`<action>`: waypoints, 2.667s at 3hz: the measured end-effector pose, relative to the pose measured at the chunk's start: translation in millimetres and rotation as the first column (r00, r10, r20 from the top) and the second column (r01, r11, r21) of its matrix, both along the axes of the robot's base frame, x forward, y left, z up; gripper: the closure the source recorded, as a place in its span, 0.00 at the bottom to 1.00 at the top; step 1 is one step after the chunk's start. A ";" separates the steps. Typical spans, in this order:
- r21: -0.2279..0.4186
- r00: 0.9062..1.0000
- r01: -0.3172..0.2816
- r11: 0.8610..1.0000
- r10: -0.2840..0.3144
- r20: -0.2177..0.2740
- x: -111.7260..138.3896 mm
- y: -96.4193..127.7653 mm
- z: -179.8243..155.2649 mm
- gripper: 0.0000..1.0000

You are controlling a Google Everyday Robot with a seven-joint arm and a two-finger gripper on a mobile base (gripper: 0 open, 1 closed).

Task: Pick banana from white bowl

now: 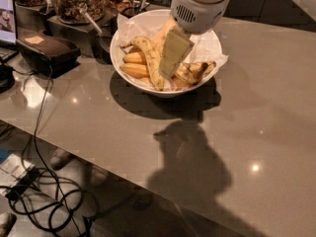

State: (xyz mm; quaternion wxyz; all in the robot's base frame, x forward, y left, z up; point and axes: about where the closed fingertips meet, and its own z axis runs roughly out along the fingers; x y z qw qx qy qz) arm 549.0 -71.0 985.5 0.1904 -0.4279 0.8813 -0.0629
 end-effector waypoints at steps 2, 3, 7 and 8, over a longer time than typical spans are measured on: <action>-0.027 1.000 -0.007 1.000 0.007 -0.003 4.4 6.7 -6.7 0.36; -0.045 1.000 -0.011 0.999 0.011 -0.008 8.8 10.3 -12.6 0.39; -0.090 0.998 0.024 0.996 -0.030 -0.059 42.6 3.1 -42.9 0.44; -0.088 0.997 0.032 0.996 -0.038 -0.066 44.0 1.0 -45.4 0.43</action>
Offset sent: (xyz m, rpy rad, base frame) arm 0.0081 0.0090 -0.0179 -0.0524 0.0284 0.0062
